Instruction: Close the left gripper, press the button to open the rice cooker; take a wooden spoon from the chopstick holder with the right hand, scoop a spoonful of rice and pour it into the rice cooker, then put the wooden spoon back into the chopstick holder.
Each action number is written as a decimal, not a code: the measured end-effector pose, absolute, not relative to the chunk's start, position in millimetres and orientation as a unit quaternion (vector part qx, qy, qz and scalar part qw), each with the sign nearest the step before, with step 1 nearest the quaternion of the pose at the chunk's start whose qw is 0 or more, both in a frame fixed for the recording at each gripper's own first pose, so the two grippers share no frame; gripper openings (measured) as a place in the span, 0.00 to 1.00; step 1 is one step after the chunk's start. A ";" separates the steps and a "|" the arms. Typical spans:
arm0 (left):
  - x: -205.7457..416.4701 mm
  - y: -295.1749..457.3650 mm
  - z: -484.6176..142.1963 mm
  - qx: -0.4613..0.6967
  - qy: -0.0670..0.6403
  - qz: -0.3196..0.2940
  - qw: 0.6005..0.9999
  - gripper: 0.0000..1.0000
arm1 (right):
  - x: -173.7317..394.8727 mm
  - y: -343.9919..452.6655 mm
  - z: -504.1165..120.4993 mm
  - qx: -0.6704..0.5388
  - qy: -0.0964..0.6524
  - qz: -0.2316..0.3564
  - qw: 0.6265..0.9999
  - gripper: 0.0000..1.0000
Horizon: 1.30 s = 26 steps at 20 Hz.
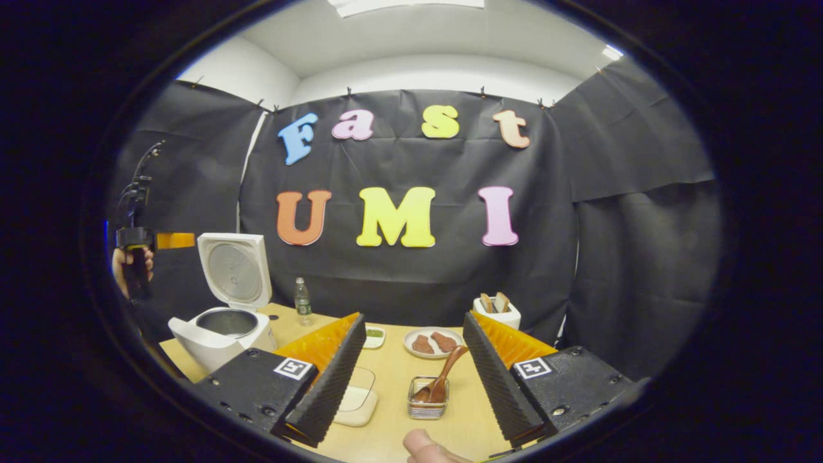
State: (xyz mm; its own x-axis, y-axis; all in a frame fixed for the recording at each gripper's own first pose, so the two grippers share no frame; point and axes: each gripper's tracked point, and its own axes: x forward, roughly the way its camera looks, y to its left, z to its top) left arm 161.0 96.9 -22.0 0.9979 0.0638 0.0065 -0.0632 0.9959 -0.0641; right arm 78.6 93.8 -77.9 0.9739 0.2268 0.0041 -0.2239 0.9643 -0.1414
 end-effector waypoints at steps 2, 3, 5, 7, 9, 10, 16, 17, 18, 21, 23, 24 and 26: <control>175.8 103.8 -15.8 -0.035 -0.005 0.029 0.999 0.94 | 70.2 96.8 -77.7 -0.071 -0.017 0.126 0.989 1.00; 184.1 109.7 -12.6 -0.035 -0.002 0.033 0.999 0.94 | 67.0 96.9 -77.8 -0.070 -0.022 0.128 0.989 0.99; 199.2 120.4 0.6 -0.028 -0.006 0.042 0.999 0.94 | 63.5 92.2 -75.8 -0.065 -0.034 0.127 0.989 1.00; 211.8 126.9 16.3 -0.021 -0.018 0.046 0.999 0.94 | 63.4 87.3 -78.1 -0.059 -0.041 0.127 0.989 1.00; 222.6 132.3 30.3 -0.022 -0.028 0.054 0.998 0.94 | 61.8 87.6 -84.4 -0.053 -0.040 0.141 0.988 1.00; 227.8 131.6 33.4 -0.027 -0.023 0.053 0.998 0.94 | 62.3 86.7 -86.9 -0.049 -0.038 0.147 0.987 1.00; 264.5 132.0 45.7 -0.045 -0.019 0.056 0.997 0.94 | 79.4 58.6 -100.5 -0.020 -0.037 0.150 0.988 0.99; 271.6 130.2 45.0 -0.046 -0.019 0.056 0.997 0.94 | 83.4 54.2 -103.7 -0.015 -0.034 0.149 0.988 0.99; 279.4 129.3 44.0 -0.046 -0.022 0.055 0.997 0.94 | 87.0 48.3 -106.1 -0.010 -0.032 0.146 0.989 1.00; 309.5 135.3 31.5 -0.040 -0.018 0.068 0.997 0.94 | 98.1 32.2 -115.2 -0.018 -0.026 0.132 0.991 1.00; 327.1 132.1 18.9 -0.030 -0.005 0.066 0.997 0.94 | 102.3 18.0 -117.5 -0.024 -0.029 0.121 0.992 1.00; 335.4 135.4 16.8 -0.024 -0.005 0.073 0.997 0.94 | 105.2 13.0 -118.0 -0.022 -0.033 0.114 0.993 1.00; 351.8 139.8 11.2 -0.020 -0.004 0.074 0.997 0.94 | 111.7 8.5 -120.6 -0.018 -0.038 0.108 0.993 1.00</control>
